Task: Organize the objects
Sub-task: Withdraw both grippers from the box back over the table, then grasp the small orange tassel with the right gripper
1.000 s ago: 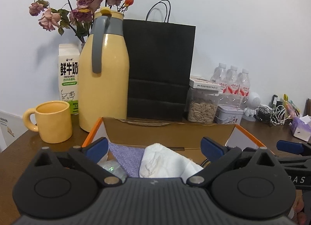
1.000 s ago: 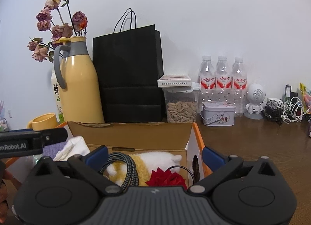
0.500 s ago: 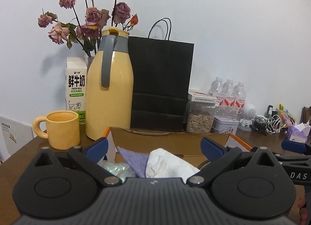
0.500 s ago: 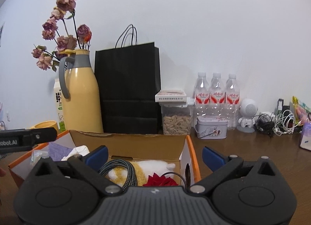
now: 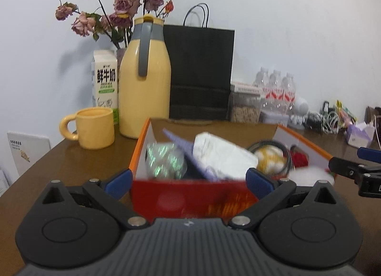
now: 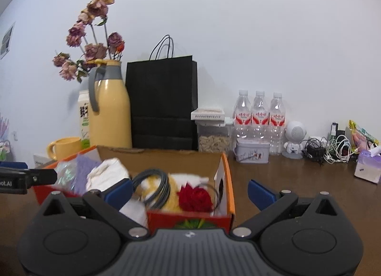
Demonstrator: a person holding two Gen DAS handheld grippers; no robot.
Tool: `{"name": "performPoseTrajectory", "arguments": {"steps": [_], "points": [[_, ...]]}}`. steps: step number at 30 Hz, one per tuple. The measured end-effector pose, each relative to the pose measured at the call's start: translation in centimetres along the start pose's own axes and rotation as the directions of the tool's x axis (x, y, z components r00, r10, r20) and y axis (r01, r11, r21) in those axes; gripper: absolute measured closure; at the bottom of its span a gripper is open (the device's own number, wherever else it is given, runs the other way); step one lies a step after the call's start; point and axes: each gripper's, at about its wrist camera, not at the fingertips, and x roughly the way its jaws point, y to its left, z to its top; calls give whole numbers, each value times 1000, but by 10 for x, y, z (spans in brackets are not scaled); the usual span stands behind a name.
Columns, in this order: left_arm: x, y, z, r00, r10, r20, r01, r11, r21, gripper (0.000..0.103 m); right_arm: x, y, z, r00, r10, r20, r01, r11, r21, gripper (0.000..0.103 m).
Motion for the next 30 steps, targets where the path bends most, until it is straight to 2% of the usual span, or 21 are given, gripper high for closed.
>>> {"name": "performPoseTrajectory", "arguments": {"steps": [5,10,14,17,21,23,27,30], "points": [[-14,8,-16,998,2,-63,-2,1000,3,0,-17,7,-14,997,43,-70,-45,999,-28,0],[-22,15,-25,994,11,-109,-11,1000,3,0,-22,17,-27,980,85,-178,-98,993,-64,0],[-25,19,-31,991,18,-135,-18,1000,0,0,-20,26,-37,961,78,-265,-104,991,-85,0],[-25,22,-34,988,22,-154,-22,1000,-1,0,-18,28,-39,951,92,-295,-119,990,-75,8],[-26,22,-35,988,18,-156,-18,1000,-4,0,-10,32,-41,933,93,-348,-119,992,-53,28],[-25,22,-36,987,15,-158,-16,1000,-8,0,-6,34,-41,927,86,-365,-108,993,-41,31],[-24,23,-36,987,7,-164,-10,1000,-17,0,1,36,-42,916,82,-393,-90,996,-2,31],[-22,24,-37,985,3,-171,-7,1000,-25,0,3,39,-41,917,79,-391,-84,996,5,35]]}}
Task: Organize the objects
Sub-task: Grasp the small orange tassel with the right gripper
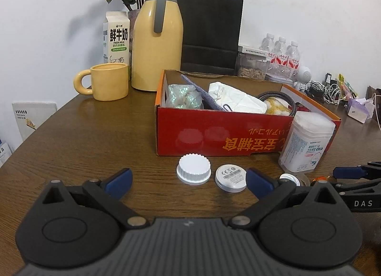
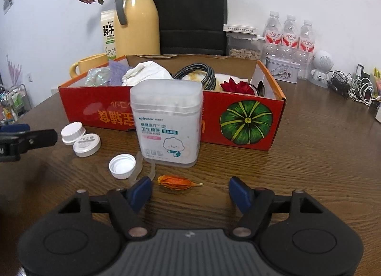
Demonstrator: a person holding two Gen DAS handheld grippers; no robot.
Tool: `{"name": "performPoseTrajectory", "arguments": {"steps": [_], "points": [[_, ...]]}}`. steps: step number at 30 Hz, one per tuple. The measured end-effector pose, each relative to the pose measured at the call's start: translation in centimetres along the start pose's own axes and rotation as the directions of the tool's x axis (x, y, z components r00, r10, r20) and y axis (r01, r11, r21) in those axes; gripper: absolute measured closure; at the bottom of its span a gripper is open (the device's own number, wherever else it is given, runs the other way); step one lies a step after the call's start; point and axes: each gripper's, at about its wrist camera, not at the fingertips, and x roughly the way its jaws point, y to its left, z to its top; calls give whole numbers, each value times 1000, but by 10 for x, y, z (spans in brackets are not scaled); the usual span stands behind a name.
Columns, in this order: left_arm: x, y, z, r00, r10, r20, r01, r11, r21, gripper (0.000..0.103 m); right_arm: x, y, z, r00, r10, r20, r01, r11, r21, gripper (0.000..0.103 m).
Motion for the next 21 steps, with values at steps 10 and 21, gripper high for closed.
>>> {"name": "performPoseTrajectory", "arguments": {"steps": [10,21], "points": [[2,1,-1,1000,0,-15,0,1000,-8,0,-1,4,2,1000,19,15,-19,1000,-6,63],[12,2,4,998,28,-49,-27,1000,4,0,-14,2,0,995,-21,99,20,1000,13,63]]}}
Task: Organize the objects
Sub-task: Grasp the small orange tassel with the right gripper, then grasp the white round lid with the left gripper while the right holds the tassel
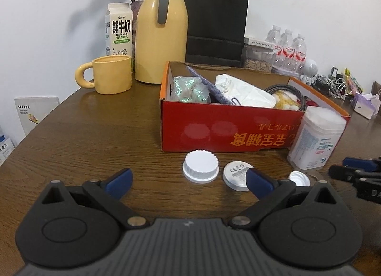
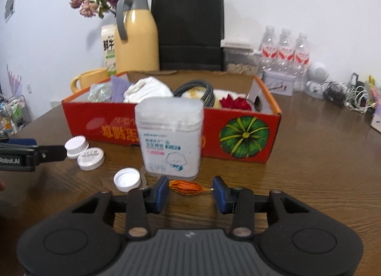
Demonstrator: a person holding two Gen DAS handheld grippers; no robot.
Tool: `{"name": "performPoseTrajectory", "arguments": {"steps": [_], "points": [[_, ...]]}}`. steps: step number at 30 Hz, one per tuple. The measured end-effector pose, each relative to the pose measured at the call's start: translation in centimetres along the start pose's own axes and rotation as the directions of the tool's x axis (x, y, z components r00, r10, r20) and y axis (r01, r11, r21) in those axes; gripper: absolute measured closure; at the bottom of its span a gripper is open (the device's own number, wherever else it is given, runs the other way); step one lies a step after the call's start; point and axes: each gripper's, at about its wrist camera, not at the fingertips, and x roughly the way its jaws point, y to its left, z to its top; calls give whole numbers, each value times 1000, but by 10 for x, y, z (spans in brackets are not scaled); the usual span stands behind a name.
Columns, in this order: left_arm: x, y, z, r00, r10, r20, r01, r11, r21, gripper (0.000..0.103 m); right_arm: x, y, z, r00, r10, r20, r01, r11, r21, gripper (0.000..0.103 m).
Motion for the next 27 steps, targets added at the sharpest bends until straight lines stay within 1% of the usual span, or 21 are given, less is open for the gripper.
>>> {"name": "performPoseTrajectory", "arguments": {"steps": [3,9,12,15,20,23,27], "points": [[1,-5,-1,1000,-3,-5,3,1000,25,0,-3,-2,0,1000,-9,19,9,1000,10,63],[-2,-24,-4,999,-51,-4,51,995,88,0,-5,-4,0,999,-19,40,18,1000,24,63],[-1,-33,-6,996,-87,-15,88,990,106,6,-6,-4,0,999,-21,49,19,1000,24,63],[2,-43,-7,994,-108,-33,111,986,124,16,-7,-4,0,998,-19,54,18,1000,25,63],[11,-53,-5,990,-120,-69,128,983,129,37,-9,-4,-1,998,-15,67,13,999,30,63],[19,-58,-3,990,-111,-87,121,984,127,45,-10,-4,-1,997,-11,73,9,999,32,63],[27,-63,1,993,-79,-82,89,988,126,49,-12,-5,-1,997,-4,82,1,999,35,63]]}}
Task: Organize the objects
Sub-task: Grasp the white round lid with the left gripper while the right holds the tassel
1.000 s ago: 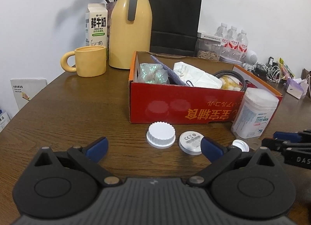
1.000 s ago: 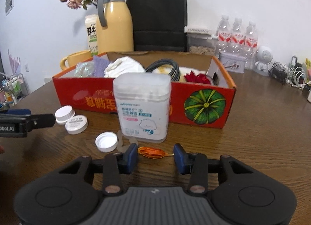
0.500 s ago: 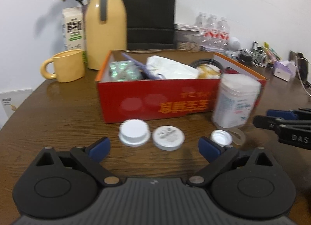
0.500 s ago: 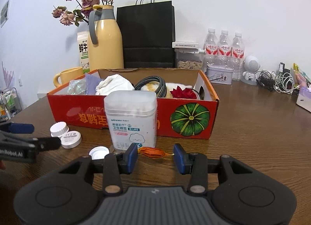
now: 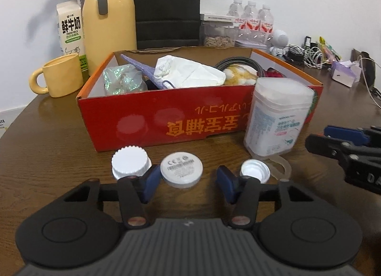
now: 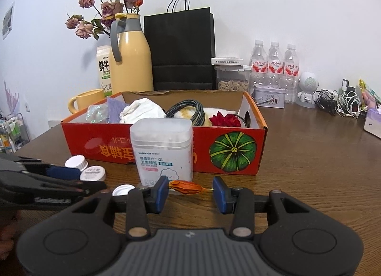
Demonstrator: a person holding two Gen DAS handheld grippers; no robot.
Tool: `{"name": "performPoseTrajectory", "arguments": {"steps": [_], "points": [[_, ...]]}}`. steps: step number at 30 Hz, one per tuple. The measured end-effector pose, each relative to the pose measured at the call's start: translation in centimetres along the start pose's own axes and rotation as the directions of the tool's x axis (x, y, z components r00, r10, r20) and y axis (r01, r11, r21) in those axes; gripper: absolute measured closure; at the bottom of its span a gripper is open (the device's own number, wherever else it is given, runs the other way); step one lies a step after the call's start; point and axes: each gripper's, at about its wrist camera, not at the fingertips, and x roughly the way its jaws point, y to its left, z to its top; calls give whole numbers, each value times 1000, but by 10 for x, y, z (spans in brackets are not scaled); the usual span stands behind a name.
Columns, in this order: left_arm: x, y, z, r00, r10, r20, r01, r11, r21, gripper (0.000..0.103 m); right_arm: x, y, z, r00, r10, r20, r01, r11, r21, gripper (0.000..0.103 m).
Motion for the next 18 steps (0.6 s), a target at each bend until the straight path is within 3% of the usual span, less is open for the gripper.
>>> {"name": "performPoseTrajectory", "arguments": {"steps": [3,18], "points": [[3,-1,2,1000,9,5,-9,1000,-5,62,-1,0,0,1000,5,4,-5,1000,1,63],[-5,3,2,998,-21,56,23,999,-22,63,-5,-1,-1,1000,3,28,-3,1000,5,63]]}}
